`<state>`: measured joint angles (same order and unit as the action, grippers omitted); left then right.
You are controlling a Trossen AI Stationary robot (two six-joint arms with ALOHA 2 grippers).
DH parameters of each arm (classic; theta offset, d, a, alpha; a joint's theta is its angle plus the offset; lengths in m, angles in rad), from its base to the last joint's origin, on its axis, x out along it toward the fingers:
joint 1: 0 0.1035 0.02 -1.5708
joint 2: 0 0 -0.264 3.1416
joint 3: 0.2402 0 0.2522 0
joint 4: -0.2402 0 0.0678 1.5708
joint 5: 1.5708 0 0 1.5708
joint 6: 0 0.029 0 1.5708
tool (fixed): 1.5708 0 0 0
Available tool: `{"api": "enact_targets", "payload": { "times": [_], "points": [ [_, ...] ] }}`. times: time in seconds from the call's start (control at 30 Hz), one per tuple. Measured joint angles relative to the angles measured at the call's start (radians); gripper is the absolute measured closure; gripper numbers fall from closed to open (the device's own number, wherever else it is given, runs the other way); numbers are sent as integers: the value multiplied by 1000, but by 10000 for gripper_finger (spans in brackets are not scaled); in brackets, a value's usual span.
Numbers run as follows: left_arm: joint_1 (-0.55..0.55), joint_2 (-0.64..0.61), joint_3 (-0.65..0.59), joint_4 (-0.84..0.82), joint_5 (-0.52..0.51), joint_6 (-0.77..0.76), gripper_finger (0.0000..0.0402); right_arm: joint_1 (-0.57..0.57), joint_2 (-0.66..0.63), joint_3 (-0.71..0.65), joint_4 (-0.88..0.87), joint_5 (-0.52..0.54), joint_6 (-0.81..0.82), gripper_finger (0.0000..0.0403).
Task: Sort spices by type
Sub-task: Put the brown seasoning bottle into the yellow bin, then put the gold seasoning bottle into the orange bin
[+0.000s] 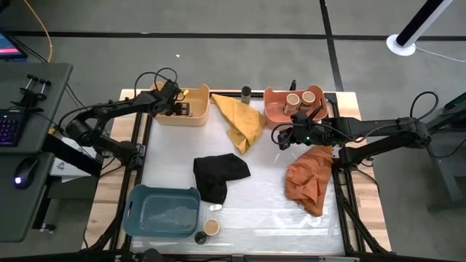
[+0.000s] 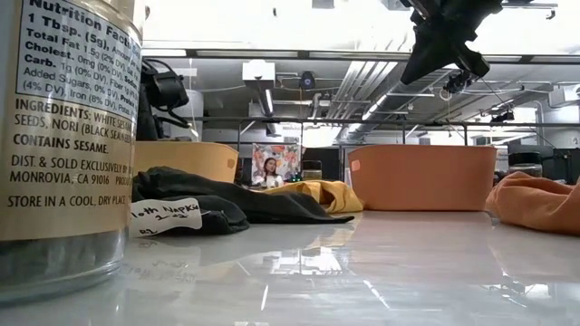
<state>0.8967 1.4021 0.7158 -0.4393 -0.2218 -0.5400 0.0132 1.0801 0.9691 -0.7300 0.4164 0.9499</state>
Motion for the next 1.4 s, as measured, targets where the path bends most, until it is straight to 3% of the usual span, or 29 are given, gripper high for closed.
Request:
{"api": "enact_targets", "payload": {
  "times": [0.17,0.5,0.73,0.9,1.0,1.13,1.3,1.4],
  "points": [
    [0,0,0,-3,3,-9,120,0,0,0,0,0,12,402],
    [0,-84,127,-12,52,-9,109,-43,-7,0,105,21,-28,402],
    [-2,-195,254,-11,80,18,109,-232,-6,0,123,15,-25,402],
    [-43,-282,265,-8,268,20,108,-447,30,0,79,-78,-79,402],
    [-103,-332,265,-14,360,12,108,-554,71,0,120,-189,-172,402],
    [-218,-398,265,-13,370,-34,108,-612,131,0,174,-297,-218,386],
    [-429,-470,264,-11,373,-28,108,-560,177,0,229,-527,-304,361],
    [-598,-470,264,-15,362,-32,108,-482,172,0,224,-541,-347,352]
  ]
}}
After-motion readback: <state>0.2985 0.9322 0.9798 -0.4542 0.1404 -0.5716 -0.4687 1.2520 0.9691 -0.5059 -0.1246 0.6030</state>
